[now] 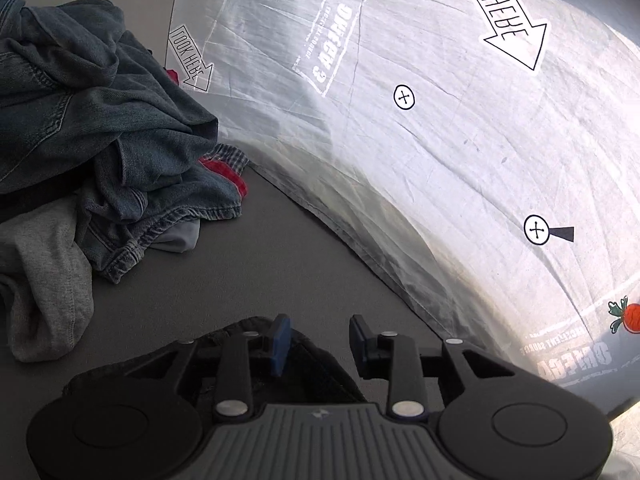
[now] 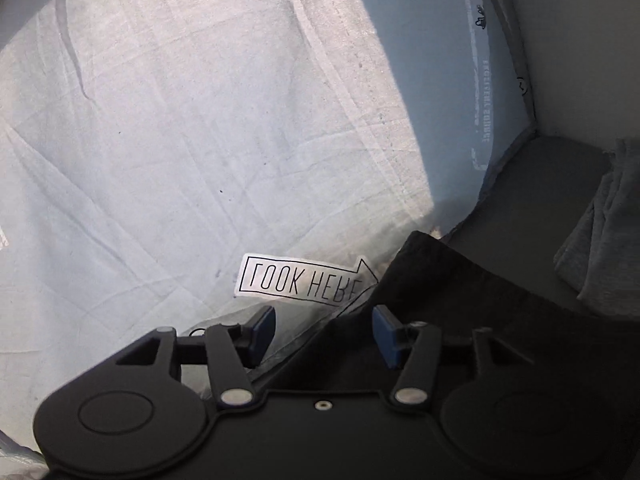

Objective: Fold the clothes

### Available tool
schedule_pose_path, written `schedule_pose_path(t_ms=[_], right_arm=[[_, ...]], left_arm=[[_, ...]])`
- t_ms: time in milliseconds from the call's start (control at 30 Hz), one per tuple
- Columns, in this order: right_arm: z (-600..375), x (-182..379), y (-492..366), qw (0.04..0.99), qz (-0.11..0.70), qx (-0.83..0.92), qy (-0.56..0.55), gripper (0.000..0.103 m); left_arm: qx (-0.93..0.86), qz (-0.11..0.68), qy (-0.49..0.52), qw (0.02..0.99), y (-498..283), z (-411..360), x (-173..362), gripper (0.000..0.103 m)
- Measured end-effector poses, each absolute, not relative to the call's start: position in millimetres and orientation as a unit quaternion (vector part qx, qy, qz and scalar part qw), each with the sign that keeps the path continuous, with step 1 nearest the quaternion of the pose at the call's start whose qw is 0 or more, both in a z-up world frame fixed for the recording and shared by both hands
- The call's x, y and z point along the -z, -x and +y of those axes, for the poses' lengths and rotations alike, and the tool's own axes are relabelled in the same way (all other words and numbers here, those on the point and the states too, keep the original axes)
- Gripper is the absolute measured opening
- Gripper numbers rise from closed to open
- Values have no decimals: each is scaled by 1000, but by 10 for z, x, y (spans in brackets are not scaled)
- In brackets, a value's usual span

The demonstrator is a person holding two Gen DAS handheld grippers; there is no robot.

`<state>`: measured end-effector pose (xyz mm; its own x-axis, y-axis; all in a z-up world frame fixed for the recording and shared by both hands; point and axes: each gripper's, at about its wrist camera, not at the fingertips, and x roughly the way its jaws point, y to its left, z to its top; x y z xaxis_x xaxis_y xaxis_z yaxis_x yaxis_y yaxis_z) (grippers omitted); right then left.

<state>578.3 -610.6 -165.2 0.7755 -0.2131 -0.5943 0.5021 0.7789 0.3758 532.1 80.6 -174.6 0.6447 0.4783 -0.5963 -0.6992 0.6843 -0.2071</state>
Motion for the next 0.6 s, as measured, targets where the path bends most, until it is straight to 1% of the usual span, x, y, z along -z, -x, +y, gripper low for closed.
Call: schedule_pose_path(t_ms=[100, 133, 200, 233, 267, 400, 500, 600], right_arm=[[-6049, 1629, -5340, 910, 272, 236, -207, 54], [-6050, 1666, -5176, 908, 277, 249, -191, 52], [-6066, 1770, -4899, 900, 293, 275, -171, 43], [-6087, 1844, -4796, 893, 304, 284, -169, 36], [-6114, 1915, -4710, 886, 314, 294, -175, 29], [-6209, 2127, -4485, 868, 322, 318, -206, 20], [-6258, 2172, -4467, 864, 313, 333, -213, 19], [-6298, 2161, -4477, 860, 298, 352, -219, 19]], left_arm=[[-286, 267, 181, 902, -5262, 544, 1584, 44], [-257, 280, 170, 909, -5253, 408, 1570, 45], [-195, 311, 135, 920, -5253, 69, 1593, 49], [-167, 326, 120, 923, -5249, -97, 1637, 53], [-139, 340, 105, 924, -5243, -262, 1691, 53], [-69, 396, 64, 913, -5264, -776, 2045, 54], [-73, 420, 31, 904, -5302, -984, 2302, 54], [-83, 427, 20, 900, -5310, -1024, 2442, 56]])
